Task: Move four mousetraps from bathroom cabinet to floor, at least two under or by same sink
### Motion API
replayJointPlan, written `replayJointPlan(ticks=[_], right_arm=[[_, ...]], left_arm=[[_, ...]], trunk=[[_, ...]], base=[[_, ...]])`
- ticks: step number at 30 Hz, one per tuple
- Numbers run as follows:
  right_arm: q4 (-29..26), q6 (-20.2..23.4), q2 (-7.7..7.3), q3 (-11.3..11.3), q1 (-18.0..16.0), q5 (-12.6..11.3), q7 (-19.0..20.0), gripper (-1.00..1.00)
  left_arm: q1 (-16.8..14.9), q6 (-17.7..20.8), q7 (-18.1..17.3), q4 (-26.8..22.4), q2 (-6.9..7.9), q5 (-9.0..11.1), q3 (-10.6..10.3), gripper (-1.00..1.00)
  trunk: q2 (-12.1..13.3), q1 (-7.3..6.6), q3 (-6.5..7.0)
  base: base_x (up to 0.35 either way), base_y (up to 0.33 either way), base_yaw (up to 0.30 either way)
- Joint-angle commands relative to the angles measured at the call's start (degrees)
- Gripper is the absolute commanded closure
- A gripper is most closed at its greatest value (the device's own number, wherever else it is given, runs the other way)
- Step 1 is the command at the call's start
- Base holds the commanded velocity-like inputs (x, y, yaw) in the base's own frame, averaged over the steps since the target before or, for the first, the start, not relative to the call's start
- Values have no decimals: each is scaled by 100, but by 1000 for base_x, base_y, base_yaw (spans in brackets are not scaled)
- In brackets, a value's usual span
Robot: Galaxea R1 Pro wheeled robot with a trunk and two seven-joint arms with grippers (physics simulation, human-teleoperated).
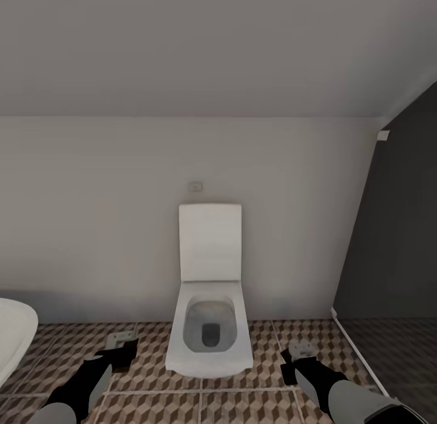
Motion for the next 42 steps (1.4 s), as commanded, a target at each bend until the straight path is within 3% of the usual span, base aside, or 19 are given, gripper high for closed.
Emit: replayJointPlan(ticks=[1, 42], right_arm=[[-17, 36, -3, 48, -1, -63, -16, 100], [-17, 33, -6, 48, -1, -81, -7, 100]], left_arm=[[-2, 33, 16, -12, -2, -12, 12, 100], [-2, 33, 8, -13, -2, -20, 3, 100]], trunk=[[-44, 22, -25], [-1689, 922, -761]], base=[[0, 0, 0], [0, 0, 0]])
